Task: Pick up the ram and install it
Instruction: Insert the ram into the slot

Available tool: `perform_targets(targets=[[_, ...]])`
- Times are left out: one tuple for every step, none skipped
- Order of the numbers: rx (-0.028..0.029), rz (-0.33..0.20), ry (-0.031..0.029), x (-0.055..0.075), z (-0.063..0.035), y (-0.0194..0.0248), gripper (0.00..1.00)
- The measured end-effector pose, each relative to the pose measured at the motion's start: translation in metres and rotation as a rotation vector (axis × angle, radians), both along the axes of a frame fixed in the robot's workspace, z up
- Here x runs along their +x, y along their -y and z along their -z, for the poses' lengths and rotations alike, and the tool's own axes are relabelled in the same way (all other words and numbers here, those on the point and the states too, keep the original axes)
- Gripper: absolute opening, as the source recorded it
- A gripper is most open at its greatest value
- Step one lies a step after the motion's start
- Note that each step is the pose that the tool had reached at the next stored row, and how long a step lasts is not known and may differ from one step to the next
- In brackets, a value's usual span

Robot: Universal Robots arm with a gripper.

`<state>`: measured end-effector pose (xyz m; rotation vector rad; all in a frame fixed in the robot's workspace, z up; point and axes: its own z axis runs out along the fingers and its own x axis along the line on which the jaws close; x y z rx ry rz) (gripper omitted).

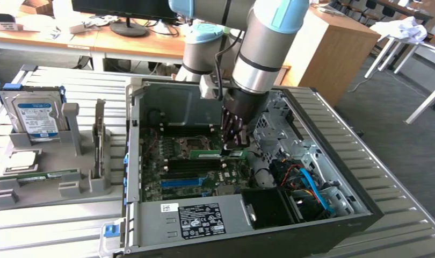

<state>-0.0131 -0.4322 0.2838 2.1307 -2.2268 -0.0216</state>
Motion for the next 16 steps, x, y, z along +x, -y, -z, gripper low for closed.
perform_targets(targets=[[-0.0001, 0.000, 0.0000, 0.0000, 0.0002, 0.0000, 0.13], [0.0000, 0.000, 0.0000, -0.0001, 0.0004, 0.0000, 0.13], [0.0000, 0.000, 0.0000, -0.0001, 0.0006, 0.0000, 0.13], [0.0000, 0.000, 0.0000, -0.0001, 0.0008, 0.0000, 0.13], [0.0000, 0.000, 0.0000, -0.0001, 0.0010, 0.0000, 0.13], [0.0000, 0.000, 0.0000, -0.0002, 0.0012, 0.0000, 0.13], [0.0000, 0.000, 0.0000, -0.0002, 0.0014, 0.0000, 0.13], [0.0000, 0.000, 0.0001, -0.0002, 0.0016, 0.0000, 0.13], [0.0001, 0.000, 0.0000, -0.0002, 0.0018, 0.0000, 0.13], [0.0000, 0.000, 0.0001, -0.0002, 0.0021, 0.0000, 0.13], [0.0000, 0.000, 0.0001, -0.0002, 0.0022, 0.0000, 0.13], [0.0000, 0.000, 0.0001, -0.0003, 0.0024, 0.0000, 0.13], [0.0000, 0.000, 0.0000, -0.0003, 0.0026, 0.0000, 0.13], [0.0001, 0.000, 0.0000, -0.0003, 0.0029, 0.0000, 0.13], [0.0000, 0.000, 0.0000, -0.0003, 0.0031, 0.0000, 0.13], [0.0001, 0.000, 0.0001, -0.0003, 0.0033, 0.0000, 0.13]])
